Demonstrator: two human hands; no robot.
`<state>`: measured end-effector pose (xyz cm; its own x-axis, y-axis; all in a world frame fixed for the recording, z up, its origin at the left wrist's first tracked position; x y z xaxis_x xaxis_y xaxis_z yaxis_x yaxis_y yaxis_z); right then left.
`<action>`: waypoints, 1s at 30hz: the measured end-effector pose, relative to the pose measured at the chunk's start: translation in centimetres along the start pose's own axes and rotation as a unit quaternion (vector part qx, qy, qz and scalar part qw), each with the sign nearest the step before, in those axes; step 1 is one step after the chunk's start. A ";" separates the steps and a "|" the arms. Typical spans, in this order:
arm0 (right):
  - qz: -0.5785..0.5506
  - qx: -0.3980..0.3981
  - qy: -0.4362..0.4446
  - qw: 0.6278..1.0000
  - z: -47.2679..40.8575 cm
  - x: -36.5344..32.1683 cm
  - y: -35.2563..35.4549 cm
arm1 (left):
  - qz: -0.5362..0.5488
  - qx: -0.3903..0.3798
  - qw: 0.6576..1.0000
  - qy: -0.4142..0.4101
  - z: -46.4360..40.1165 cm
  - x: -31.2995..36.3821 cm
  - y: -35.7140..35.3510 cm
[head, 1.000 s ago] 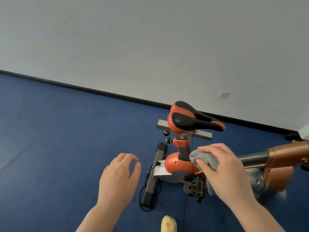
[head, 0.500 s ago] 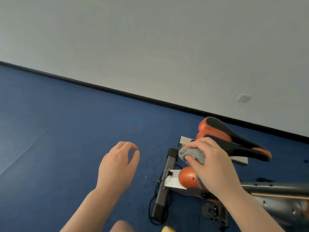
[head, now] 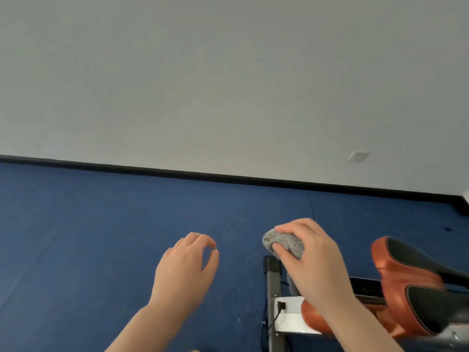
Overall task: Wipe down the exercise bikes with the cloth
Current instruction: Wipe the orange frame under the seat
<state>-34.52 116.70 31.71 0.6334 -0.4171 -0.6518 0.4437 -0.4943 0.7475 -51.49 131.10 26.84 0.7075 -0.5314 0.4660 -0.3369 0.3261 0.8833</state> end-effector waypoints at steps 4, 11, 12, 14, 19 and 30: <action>0.005 0.043 -0.034 0.999 -3.1 -0.8 0.2 | 0.021 -0.018 0.999 -0.033 -5.8 -0.2 1.5; 0.017 0.122 -0.146 0.982 -7.8 5.2 2.7 | 0.046 -0.068 0.988 -0.132 -15.5 5.3 -1.2; 0.019 0.129 -0.157 0.979 -8.7 6.2 2.9 | 0.044 -0.076 0.986 -0.144 -16.9 6.2 -2.0; 0.024 0.149 -0.177 0.973 -10.8 8.3 3.6 | 0.037 -0.089 0.981 -0.170 -20.0 8.4 -3.5; 0.043 0.172 -0.227 0.958 -16.0 13.9 7.1 | 0.038 -0.131 0.964 -0.228 -27.6 16.9 -7.3; 0.074 0.254 -0.343 0.901 -23.0 23.3 16.3 | 0.062 -0.194 0.905 -0.374 -39.3 35.4 -13.5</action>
<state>2.01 116.46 31.61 0.0430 -0.7941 -0.6062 -0.0706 -0.6077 0.7911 2.50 138.64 29.36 0.0115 -0.8057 0.5923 -0.0387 0.5915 0.8054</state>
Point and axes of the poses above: each hand's wrist, its own z-axis away from the middle knuckle, its own y-axis out of the back of the hand, x = y × z, the point moved 9 cm from there along -z, towards the middle knuckle, and after that the axes turned 2 degrees about -x, right-handed, at the moved point
